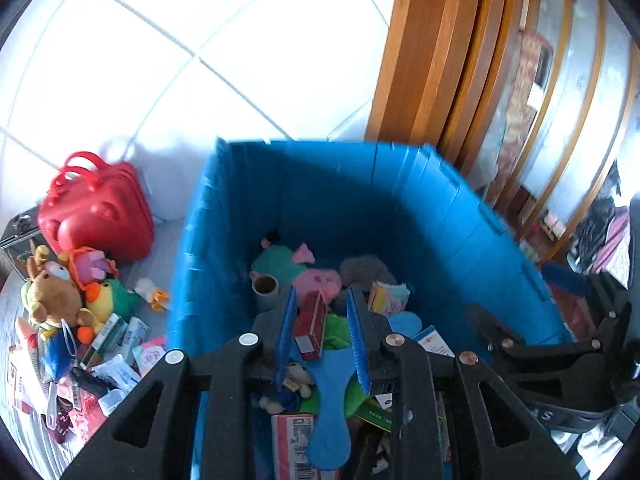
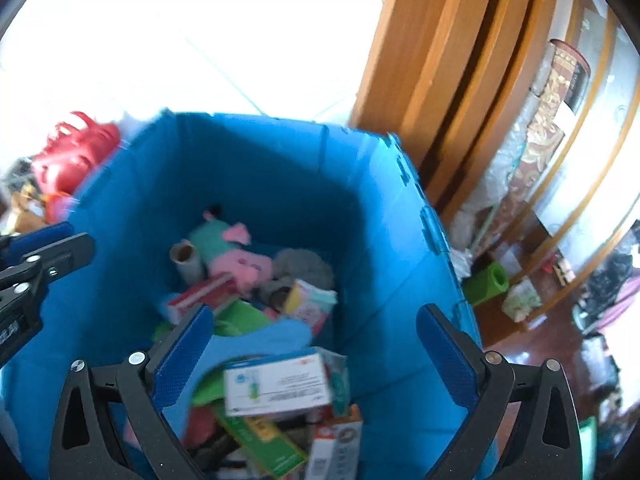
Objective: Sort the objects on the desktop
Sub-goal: 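Open both grippers to drop red box and Kotex pack into bin, then move both grippers back to the pile toward the white patch box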
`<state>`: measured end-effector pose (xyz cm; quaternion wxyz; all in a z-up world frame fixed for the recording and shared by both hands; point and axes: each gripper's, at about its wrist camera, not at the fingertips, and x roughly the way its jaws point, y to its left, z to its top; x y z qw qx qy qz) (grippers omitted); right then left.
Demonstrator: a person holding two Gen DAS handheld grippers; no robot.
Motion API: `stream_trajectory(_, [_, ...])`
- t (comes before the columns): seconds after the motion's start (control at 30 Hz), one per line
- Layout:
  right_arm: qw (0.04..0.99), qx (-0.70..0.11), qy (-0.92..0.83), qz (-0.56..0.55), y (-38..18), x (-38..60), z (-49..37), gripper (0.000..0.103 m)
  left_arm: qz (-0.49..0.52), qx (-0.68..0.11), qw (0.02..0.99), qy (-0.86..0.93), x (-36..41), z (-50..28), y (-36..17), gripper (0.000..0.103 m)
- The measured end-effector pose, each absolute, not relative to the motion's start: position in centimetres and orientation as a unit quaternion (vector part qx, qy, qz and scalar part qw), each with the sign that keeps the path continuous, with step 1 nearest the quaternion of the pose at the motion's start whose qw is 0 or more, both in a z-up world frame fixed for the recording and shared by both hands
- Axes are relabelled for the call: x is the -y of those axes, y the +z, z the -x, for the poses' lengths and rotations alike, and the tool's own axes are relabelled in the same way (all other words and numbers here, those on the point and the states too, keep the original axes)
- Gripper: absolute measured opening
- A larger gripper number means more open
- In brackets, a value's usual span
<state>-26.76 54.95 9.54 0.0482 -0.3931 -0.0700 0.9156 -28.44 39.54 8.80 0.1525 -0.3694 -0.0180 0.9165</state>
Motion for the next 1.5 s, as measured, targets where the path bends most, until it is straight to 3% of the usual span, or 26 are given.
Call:
stream_trajectory(0.17, [0.011, 0.052, 0.936, 0.349, 11.2, -51.2, 23.1, 0.103, 0.322, 0.036, 0.145, 0.935, -35.1, 24.4, 10.3, 0.026])
stream_trajectory(0.23, [-0.004, 0.051, 0.942, 0.333, 11.6, -49.3, 21.8, 0.103, 0.309, 0.043, 0.135, 0.941, -33.1, 22.8, 10.5, 0.034])
stream_trajectory(0.3, [-0.022, 0.048, 0.947, 0.318, 11.7, -47.2, 20.5, 0.103, 0.288, 0.050, 0.119, 0.949, -30.9, 21.0, 10.6, 0.054])
stream_trajectory(0.37, [-0.036, 0.044, 0.951, 0.305, 11.6, -45.2, 19.5, 0.103, 0.263, 0.044, 0.097, 0.959, -28.8, 19.1, 10.7, 0.065])
stream_trajectory(0.5, [-0.077, 0.042, 0.955, 0.285, 11.3, -40.1, 17.7, 0.103, 0.233, 0.042, 0.049, 0.970, -23.5, 15.7, 9.9, 0.075])
stream_trajectory(0.97, [-0.214, 0.041, 0.949, 0.228, 9.1, -23.0, 15.3, 0.103, 0.226, 0.073, -0.132, 0.962, -1.4, 9.9, 4.2, 0.079])
stream_trajectory(1.27, [-0.203, 0.030, 0.925, 0.321, 0.2, -18.0, 19.0, 0.103, 0.316, 0.095, -0.179, 0.927, 9.7, 10.7, -3.8, 0.079])
stream_trajectory(1.5, [-0.160, 0.035, 0.909, 0.383, -7.6, -17.0, 21.4, 0.103, 0.358, 0.101, -0.160, 0.914, 12.3, 14.1, -9.1, 0.079])
